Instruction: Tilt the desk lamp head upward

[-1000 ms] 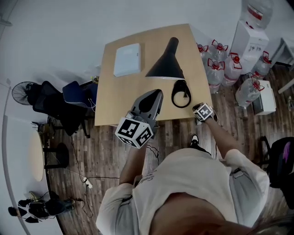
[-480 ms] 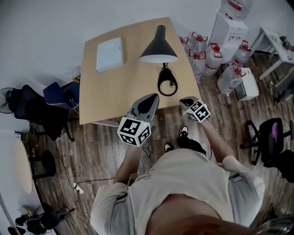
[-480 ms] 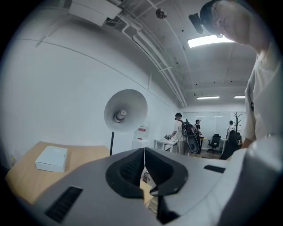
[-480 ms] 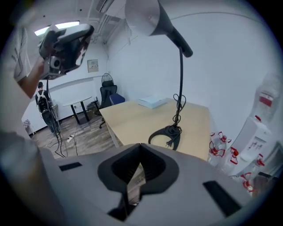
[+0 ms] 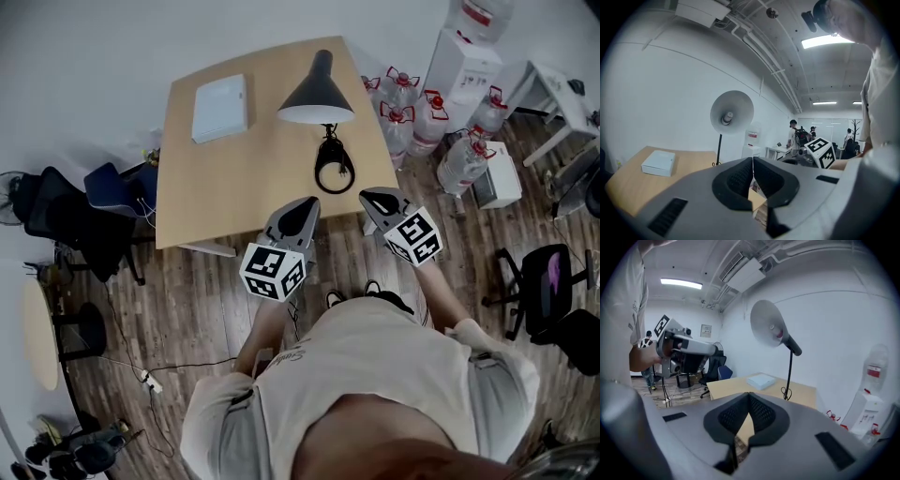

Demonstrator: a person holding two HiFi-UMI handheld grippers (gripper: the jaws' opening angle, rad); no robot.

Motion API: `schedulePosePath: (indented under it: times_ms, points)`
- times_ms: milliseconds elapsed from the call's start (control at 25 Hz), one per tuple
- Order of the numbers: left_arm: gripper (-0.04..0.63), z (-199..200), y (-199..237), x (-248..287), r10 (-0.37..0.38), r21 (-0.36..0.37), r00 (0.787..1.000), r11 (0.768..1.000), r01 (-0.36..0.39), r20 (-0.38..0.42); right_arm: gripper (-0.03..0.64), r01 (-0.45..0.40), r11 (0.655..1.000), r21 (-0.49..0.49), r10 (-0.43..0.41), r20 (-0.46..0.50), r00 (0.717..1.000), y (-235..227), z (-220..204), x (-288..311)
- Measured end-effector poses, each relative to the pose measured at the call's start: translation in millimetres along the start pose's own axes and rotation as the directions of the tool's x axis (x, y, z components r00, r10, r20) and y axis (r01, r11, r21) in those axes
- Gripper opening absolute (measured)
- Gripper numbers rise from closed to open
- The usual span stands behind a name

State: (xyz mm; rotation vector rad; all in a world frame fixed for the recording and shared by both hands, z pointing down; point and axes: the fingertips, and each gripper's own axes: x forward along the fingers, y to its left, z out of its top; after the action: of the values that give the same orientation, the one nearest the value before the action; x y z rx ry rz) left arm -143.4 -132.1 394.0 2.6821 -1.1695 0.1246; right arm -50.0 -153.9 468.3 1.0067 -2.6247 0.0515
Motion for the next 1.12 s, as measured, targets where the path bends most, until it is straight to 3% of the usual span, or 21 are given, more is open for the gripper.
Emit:
schedulePosePath:
  times_ms: [240, 480, 720, 1120]
  points:
    - [0.017, 7, -10, 10, 0.001, 0.018, 1.0, 1.0, -0.001, -0.008, -0.005, 0.023, 0.999, -0.048, -0.017, 0.114, 0.993, -13, 48, -32]
    - [0.017, 29, -7, 18, 0.027, 0.064, 0.999, 0.998, -0.029, 0.036, -0.005, 0.044, 0.995, -0.092, -0.022, 0.222, 0.975, -24, 89, -48]
    - [0.017, 36, -7, 22, 0.055, 0.074, 0.997, 0.996, -0.058, 0.046, -0.005, 0.076, 0.994, -0.084, -0.052, 0.259, 0.965, -37, 100, -60]
    - [0.017, 36, -5, 17, 0.109, 0.053, 0.992, 0.992, -0.112, 0.061, -0.005, 0.057, 0.996, -0.066, -0.036, 0.283, 0.958, -39, 100, -63]
